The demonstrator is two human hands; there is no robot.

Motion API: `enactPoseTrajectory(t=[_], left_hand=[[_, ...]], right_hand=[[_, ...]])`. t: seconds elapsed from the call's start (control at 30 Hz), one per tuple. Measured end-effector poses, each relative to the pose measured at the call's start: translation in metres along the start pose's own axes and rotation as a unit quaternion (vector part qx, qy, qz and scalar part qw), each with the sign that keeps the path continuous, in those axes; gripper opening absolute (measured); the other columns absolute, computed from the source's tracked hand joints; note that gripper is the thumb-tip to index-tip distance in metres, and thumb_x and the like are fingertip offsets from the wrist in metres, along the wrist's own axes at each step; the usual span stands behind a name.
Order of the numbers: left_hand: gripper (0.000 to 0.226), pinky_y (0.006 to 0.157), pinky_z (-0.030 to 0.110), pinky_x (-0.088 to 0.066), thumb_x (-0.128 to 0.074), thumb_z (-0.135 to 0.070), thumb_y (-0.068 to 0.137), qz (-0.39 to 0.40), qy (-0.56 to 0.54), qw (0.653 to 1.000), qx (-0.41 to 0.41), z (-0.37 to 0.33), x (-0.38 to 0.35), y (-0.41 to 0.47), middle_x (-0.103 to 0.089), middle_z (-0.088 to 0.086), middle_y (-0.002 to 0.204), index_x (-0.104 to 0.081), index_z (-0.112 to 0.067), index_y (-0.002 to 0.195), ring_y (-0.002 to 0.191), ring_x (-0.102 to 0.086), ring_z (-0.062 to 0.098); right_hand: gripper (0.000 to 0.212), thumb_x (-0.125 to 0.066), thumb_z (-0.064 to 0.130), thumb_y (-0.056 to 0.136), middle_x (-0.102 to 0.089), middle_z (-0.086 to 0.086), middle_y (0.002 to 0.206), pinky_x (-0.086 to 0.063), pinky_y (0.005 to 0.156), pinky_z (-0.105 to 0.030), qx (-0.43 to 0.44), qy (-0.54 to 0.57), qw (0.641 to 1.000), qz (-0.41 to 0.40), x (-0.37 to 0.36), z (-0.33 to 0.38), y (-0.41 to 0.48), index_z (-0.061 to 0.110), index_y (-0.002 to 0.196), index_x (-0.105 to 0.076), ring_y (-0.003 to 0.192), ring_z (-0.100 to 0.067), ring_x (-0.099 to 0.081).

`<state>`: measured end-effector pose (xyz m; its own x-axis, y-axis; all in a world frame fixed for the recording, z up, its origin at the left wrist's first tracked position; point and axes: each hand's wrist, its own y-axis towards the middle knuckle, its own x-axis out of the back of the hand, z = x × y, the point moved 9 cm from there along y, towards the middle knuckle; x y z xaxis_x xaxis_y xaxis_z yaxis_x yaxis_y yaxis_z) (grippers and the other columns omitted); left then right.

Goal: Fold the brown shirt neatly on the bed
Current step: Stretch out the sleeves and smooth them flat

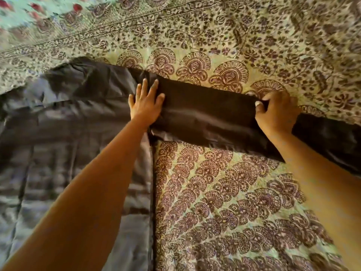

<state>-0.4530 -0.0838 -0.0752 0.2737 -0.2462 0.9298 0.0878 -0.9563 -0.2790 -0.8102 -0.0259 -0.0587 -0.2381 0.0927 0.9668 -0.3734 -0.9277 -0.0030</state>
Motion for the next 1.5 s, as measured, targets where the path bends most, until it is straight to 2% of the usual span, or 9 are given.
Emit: enactPoseTrajectory(t=[0.3,0.5,0.7,0.9,0.97,1.17,1.33,1.4,1.5], left_hand=[[0.056,0.115,0.048,0.003,-0.022,-0.051,0.097,-0.097,0.065,0.993,-0.027,-0.011,-0.017,0.0,-0.007,0.003,0.159,-0.014,-0.031,0.149,0.146,-0.005,0.021],[0.059,0.115,0.05,0.005,-0.022,-0.052,0.097,-0.077,0.073,0.994,-0.028,-0.015,-0.013,-0.003,-0.004,0.003,0.159,-0.011,-0.029,0.149,0.146,-0.002,0.021],[0.063,0.116,0.046,-0.001,-0.013,-0.059,0.09,-0.04,0.079,0.982,-0.165,-0.073,-0.045,-0.06,-0.008,0.0,0.159,-0.012,-0.034,0.148,0.146,-0.007,0.02],[0.057,0.117,0.048,0.002,-0.023,-0.053,0.096,-0.023,0.088,0.988,-0.122,-0.074,-0.05,-0.062,-0.003,0.0,0.159,-0.011,-0.035,0.148,0.146,-0.001,0.02],[0.058,0.116,0.048,0.004,-0.023,-0.052,0.097,-0.023,0.084,0.989,-0.12,-0.093,-0.05,-0.07,-0.003,0.001,0.159,-0.011,-0.031,0.149,0.146,-0.001,0.021],[0.059,0.117,0.047,0.003,-0.022,-0.054,0.096,0.005,0.061,0.974,-0.219,-0.206,-0.089,-0.114,-0.006,0.001,0.159,-0.009,-0.031,0.149,0.146,-0.004,0.021],[0.059,0.115,0.05,0.005,-0.021,-0.054,0.096,0.019,0.062,0.975,-0.211,-0.251,-0.11,-0.127,0.001,0.003,0.159,-0.01,-0.03,0.149,0.146,0.002,0.022],[0.059,0.116,0.051,0.004,-0.02,-0.055,0.096,0.019,0.074,0.975,-0.211,-0.256,-0.113,-0.13,0.003,0.003,0.159,-0.007,-0.031,0.149,0.146,0.003,0.022],[0.058,0.116,0.051,0.004,-0.02,-0.054,0.096,0.029,0.092,0.968,-0.23,-0.263,-0.118,-0.135,0.004,0.002,0.159,-0.006,-0.035,0.149,0.146,0.003,0.024]], right_hand=[[0.034,-0.036,0.033,0.089,-0.048,-0.028,0.106,-0.029,0.092,-0.053,0.134,-0.104,0.985,-0.037,0.005,-0.005,0.012,0.003,0.099,-0.049,0.107,-0.043,-0.042],[0.049,-0.034,0.039,0.092,-0.041,-0.019,0.137,-0.022,0.105,-0.051,0.125,-0.022,0.991,-0.043,0.003,0.01,-0.009,0.009,0.13,-0.04,0.128,-0.035,-0.034],[0.074,-0.01,0.052,0.088,-0.017,-0.014,0.155,-0.01,0.115,-0.046,0.082,-0.022,0.996,0.043,-0.016,-0.032,-0.046,0.007,0.147,-0.018,0.143,-0.027,-0.017],[0.077,-0.008,0.057,0.085,-0.014,-0.013,0.155,-0.005,0.115,-0.044,-0.007,-0.059,0.996,0.067,0.013,-0.125,-0.051,0.014,0.147,-0.019,0.143,-0.026,-0.012],[0.066,-0.021,0.05,0.092,-0.016,-0.013,0.155,-0.004,0.115,-0.047,-0.051,-0.079,0.994,0.063,0.025,-0.157,-0.054,0.014,0.147,-0.021,0.143,-0.028,-0.012],[0.055,-0.042,0.03,0.096,-0.039,-0.028,0.136,-0.035,0.097,-0.048,-0.212,-0.052,0.976,-0.005,0.076,-0.235,-0.067,-0.003,0.138,-0.029,0.123,-0.042,-0.04],[0.041,-0.058,0.036,0.086,-0.06,-0.02,0.114,-0.047,0.084,-0.04,-0.275,0.06,0.959,0.002,0.071,-0.261,-0.058,0.006,0.114,-0.054,0.107,-0.036,-0.057],[0.03,-0.055,0.03,0.089,-0.064,-0.018,0.106,-0.047,0.08,-0.037,-0.273,0.084,0.957,-0.045,0.088,-0.264,-0.05,0.007,0.107,-0.058,0.102,-0.035,-0.06],[0.026,-0.053,0.023,0.091,-0.061,-0.017,0.11,-0.045,0.083,-0.038,-0.212,-0.008,0.974,-0.085,0.115,-0.255,-0.036,0.007,0.111,-0.056,0.105,-0.034,-0.057]])
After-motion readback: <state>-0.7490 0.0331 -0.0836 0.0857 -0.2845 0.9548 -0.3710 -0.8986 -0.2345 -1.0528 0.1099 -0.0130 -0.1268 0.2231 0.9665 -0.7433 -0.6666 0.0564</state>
